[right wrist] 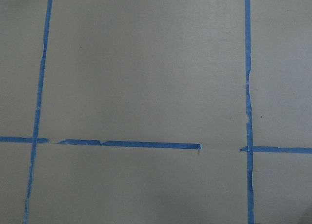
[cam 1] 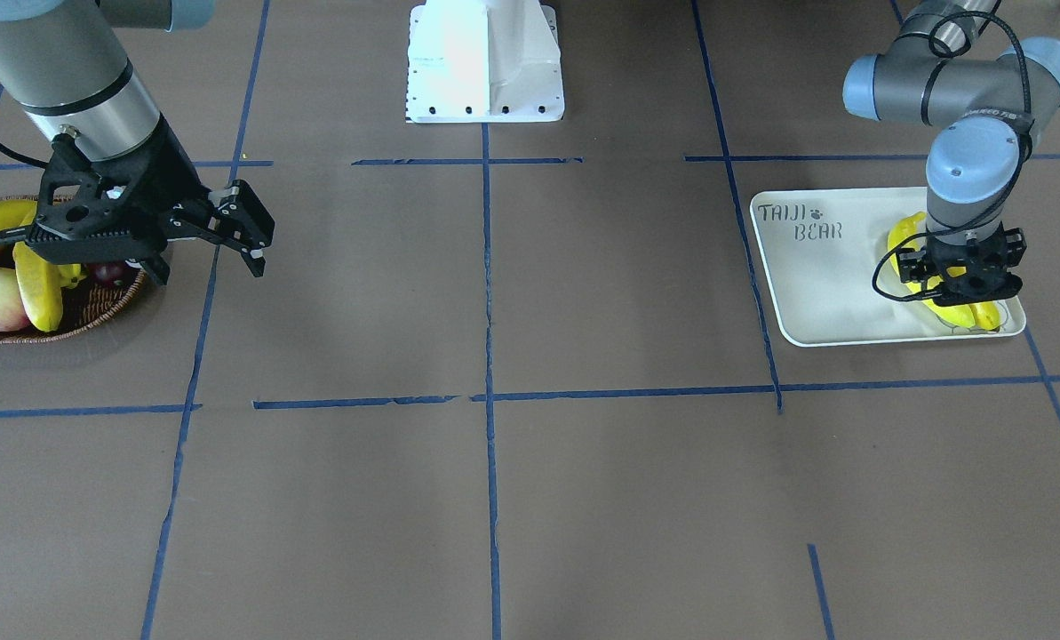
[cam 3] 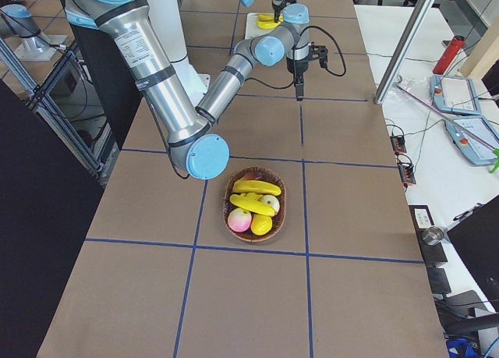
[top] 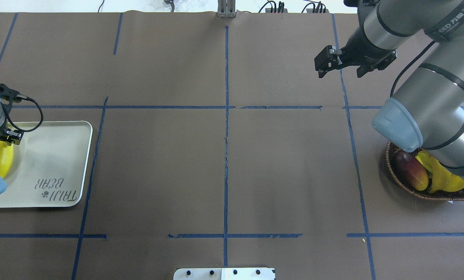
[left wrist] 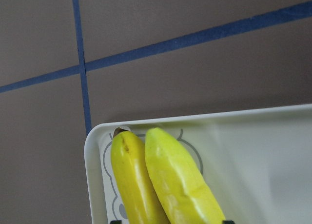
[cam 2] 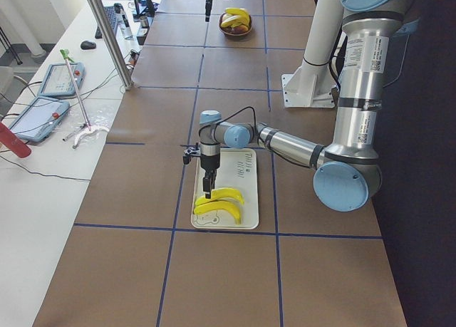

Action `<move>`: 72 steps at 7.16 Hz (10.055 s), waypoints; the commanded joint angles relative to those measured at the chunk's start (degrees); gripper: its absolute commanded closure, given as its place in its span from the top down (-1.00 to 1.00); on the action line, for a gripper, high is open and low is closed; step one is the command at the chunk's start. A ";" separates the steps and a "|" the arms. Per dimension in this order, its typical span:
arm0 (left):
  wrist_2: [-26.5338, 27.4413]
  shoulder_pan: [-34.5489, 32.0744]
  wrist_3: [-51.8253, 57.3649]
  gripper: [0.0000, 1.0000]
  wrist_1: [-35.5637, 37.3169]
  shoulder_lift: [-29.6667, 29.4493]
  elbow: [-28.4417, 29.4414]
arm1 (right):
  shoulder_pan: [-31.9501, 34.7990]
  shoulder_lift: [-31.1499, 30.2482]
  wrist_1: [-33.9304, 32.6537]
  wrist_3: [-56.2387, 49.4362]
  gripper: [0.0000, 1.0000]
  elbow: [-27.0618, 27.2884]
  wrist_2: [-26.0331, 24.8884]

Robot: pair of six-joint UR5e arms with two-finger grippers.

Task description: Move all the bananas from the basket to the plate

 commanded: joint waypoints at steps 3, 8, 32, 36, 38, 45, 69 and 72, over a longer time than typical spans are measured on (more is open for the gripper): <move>-7.29 -1.49 0.20 1.00 1.17 0.01 -10.56 | 1.29 -0.25 -1.48 -0.61 1.00 -0.04 0.04; -32.61 -11.95 2.79 1.00 3.35 -5.15 -13.32 | 9.55 -11.02 -10.19 -27.66 1.00 2.50 5.38; -29.77 -6.51 -4.10 1.00 8.82 -17.74 -10.24 | 3.83 -37.19 5.17 -24.39 -0.95 10.82 -0.14; -30.12 -5.90 -5.59 1.00 8.47 -19.32 -9.46 | 3.86 -17.80 3.60 -9.56 -0.95 6.92 3.01; -30.21 -2.57 -14.69 1.00 4.29 -22.83 -7.53 | 0.09 -8.98 4.91 -0.40 -0.94 4.36 4.34; -30.47 2.00 -52.16 1.00 -35.36 -29.86 3.11 | -18.02 -2.12 45.60 32.58 -0.94 -6.08 -6.72; -29.94 6.51 -61.50 -1.00 -37.24 -36.91 7.25 | -21.47 3.27 45.35 37.88 1.00 -5.40 -10.87; -28.98 0.72 -60.80 -1.00 -36.71 -29.64 7.86 | -17.61 2.74 33.00 37.71 1.00 -4.17 -6.83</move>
